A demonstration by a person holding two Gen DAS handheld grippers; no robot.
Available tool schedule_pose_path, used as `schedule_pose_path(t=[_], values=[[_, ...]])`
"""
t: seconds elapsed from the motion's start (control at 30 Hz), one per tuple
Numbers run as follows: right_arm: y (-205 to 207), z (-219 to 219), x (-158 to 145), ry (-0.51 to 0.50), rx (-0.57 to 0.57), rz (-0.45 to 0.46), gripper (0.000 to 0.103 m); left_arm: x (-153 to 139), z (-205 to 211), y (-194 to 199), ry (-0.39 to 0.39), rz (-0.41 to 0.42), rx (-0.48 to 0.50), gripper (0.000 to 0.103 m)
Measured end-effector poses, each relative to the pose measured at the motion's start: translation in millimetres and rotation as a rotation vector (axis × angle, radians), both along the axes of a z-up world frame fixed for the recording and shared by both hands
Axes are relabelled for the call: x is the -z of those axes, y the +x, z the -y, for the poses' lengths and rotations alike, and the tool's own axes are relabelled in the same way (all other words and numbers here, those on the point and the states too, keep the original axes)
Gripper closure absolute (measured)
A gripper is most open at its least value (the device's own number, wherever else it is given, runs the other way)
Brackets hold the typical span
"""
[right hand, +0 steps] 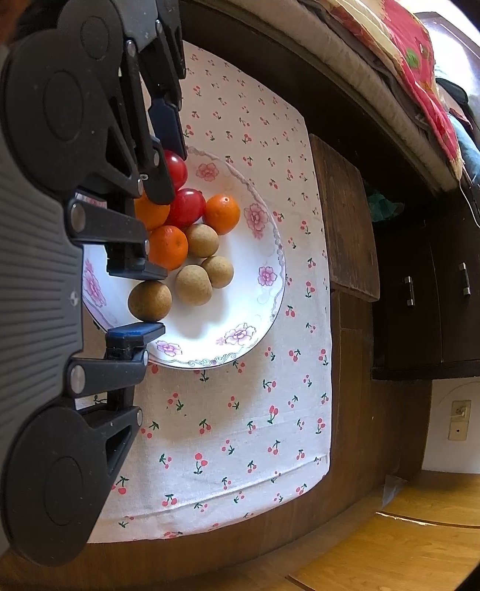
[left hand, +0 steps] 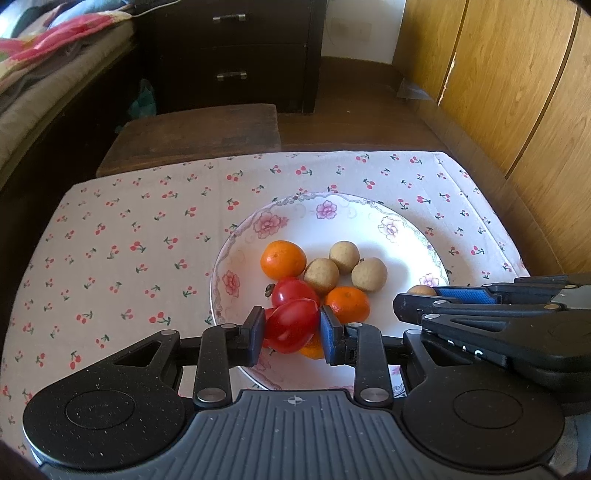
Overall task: Organize fruits
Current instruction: 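Open the left tool to drop the tomato while the right tool releases the brown fruit into the bowl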
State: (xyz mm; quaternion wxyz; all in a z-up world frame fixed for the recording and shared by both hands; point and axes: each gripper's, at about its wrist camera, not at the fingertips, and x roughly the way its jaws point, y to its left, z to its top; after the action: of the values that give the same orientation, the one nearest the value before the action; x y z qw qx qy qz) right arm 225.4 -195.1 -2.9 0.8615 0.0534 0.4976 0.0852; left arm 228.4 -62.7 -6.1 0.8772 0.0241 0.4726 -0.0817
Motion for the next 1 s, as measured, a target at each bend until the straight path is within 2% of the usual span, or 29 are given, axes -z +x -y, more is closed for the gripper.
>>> schedule_pose_path(t=[1.0], values=[[1.2,4.3,0.1,0.013,0.031,-0.004,0.075,-3.0,2.1,0.5,-0.007,0.011,-0.007,0.061]])
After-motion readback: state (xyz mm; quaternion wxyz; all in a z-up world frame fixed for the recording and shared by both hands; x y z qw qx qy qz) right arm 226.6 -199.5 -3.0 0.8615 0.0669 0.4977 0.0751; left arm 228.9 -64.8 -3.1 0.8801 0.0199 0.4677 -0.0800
